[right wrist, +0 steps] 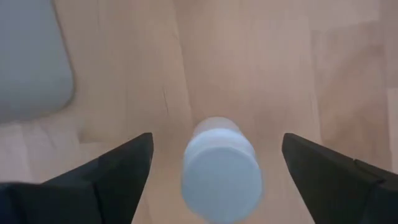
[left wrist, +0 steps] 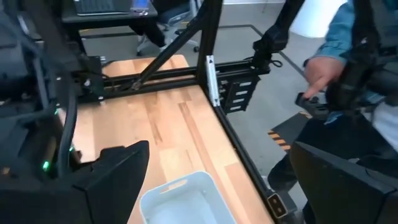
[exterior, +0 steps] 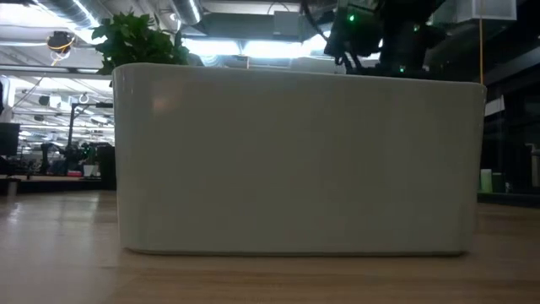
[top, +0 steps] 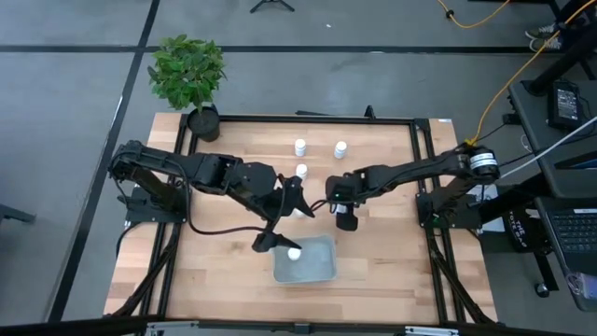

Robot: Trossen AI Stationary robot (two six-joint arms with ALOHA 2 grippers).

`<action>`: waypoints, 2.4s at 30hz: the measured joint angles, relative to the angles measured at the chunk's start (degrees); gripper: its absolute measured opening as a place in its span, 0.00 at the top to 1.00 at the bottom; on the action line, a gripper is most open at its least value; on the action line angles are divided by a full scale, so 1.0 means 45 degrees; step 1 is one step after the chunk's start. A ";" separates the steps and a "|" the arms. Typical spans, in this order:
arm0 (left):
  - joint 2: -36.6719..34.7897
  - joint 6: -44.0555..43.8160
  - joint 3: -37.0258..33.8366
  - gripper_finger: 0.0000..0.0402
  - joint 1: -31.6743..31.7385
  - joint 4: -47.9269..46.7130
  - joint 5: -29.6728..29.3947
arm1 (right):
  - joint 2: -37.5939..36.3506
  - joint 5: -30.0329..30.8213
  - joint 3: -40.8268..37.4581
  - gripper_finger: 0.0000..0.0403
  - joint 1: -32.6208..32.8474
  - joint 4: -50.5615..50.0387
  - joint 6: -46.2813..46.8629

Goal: Pick and place pill bottles into a basket
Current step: Put the white medicine bottle into the gray bin

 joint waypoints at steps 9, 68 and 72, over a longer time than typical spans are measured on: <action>0.0000 -0.0019 0.0000 0.04 0.0000 -0.0019 0.0444 | 0.0168 0.0000 -0.0005 0.26 0.0000 -0.0217 0.0311; -0.2204 -0.1935 -0.0015 0.04 0.1409 -0.7402 -0.9187 | 0.2043 0.2110 0.7087 0.60 0.5218 -0.3625 0.3135; -0.2425 -0.2029 -0.0015 0.04 0.1388 -0.7567 -0.9027 | 0.3159 0.1791 0.7087 0.60 0.5202 -0.3005 0.3257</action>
